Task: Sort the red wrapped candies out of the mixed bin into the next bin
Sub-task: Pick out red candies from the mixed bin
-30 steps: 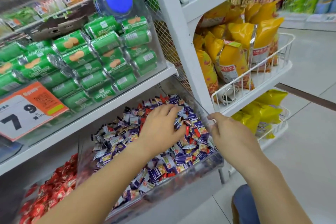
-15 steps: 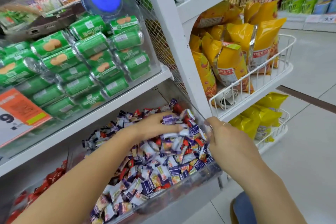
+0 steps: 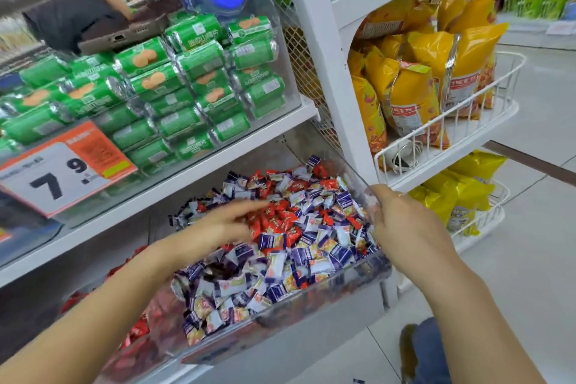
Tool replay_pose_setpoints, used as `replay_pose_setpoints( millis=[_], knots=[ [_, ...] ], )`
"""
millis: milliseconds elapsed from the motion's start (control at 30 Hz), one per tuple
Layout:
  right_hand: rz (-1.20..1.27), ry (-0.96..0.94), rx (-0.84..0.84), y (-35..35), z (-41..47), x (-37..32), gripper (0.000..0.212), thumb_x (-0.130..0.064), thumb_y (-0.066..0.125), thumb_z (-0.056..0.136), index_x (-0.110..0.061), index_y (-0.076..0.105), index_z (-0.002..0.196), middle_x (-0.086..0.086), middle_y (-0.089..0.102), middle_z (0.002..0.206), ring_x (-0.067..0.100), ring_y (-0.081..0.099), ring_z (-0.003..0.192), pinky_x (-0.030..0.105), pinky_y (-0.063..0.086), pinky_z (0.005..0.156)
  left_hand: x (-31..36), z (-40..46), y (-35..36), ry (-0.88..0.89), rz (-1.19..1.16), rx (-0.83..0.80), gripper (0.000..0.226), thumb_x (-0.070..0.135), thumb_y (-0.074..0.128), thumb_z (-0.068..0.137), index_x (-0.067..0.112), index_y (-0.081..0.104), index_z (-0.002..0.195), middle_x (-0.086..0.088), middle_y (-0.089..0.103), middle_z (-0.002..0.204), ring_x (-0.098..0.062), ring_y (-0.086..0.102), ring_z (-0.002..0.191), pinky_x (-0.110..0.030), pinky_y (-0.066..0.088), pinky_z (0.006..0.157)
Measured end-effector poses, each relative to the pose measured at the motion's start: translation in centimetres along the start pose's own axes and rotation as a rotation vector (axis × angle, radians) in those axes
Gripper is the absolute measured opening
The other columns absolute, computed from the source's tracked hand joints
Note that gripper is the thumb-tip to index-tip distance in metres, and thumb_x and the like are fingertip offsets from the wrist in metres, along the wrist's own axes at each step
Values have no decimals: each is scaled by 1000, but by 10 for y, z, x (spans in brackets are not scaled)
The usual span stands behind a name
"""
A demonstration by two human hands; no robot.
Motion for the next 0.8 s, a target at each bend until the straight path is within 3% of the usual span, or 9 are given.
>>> replay_pose_setpoints(
  millis=[67, 133, 233, 333, 433, 567, 733, 800],
  knots=[
    [-13, 5, 12, 0, 2, 1, 32, -10, 40, 95, -18, 46, 125, 13, 61, 101, 34, 59, 88, 34, 39, 60, 12, 19, -14, -1, -29, 139, 61, 36, 54, 76, 40, 43, 135, 13, 38, 145, -8, 37, 130, -34, 31, 108],
    [-23, 9, 19, 0, 4, 0, 31, -9, 41, 94, -18, 46, 124, 14, 61, 99, 34, 59, 87, 34, 38, 59, 20, 46, -10, -35, 86, 170, 52, 31, 52, 91, 26, 39, 141, 2, 39, 147, -15, 39, 132, -30, 31, 107],
    [-6, -8, 30, -3, 3, -1, 30, -11, 40, 95, -18, 48, 123, 14, 61, 98, 34, 59, 86, 36, 42, 62, 3, 80, 13, -252, 217, 9, 66, 56, 35, 95, 13, 33, 146, -7, 30, 153, -25, 31, 138, -34, 25, 110],
    [12, -27, 20, -5, 2, -2, 28, -16, 38, 97, -19, 48, 123, 12, 61, 97, 33, 58, 86, 35, 42, 62, -2, 93, 21, -422, 317, -156, 80, 71, 19, 89, 19, 24, 149, -5, 19, 157, -25, 18, 144, -40, 13, 115],
    [-10, -22, 15, -5, 3, -2, 27, -15, 39, 96, -20, 47, 122, 10, 60, 98, 32, 58, 85, 34, 40, 59, -1, 90, 42, -403, 180, -283, 87, 79, 23, 82, 27, 14, 151, -1, 8, 159, -23, 10, 146, -44, 8, 116],
    [-39, -11, -1, -5, 3, -5, 28, -15, 43, 94, -19, 44, 121, 10, 60, 103, 31, 59, 88, 32, 34, 58, -6, 80, 46, -346, 86, -247, 111, 78, 52, 69, 25, 1, 151, 2, -2, 159, -20, 2, 146, -43, 8, 116],
    [-83, 17, 2, -5, 2, -7, 31, -9, 43, 91, -19, 45, 120, 11, 60, 101, 32, 59, 86, 31, 32, 57, 5, 72, 43, -150, -31, -140, 104, 50, 73, 74, 22, 10, 151, 7, 12, 157, -12, 14, 143, -22, 13, 109],
    [-82, 29, 5, -4, 2, -6, 31, -7, 43, 91, -18, 45, 121, 12, 60, 101, 33, 59, 87, 32, 34, 58, 18, 67, 43, -44, -18, -94, 100, 45, 76, 74, 21, 16, 150, 10, 17, 155, -10, 16, 143, -19, 13, 109]
  ],
)
Point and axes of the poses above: each hand's wrist, its own z-axis towards the middle knuckle, its own y-axis out of the palm, x = y × z, the point moved 10 cm from there along z, towards the middle knuckle
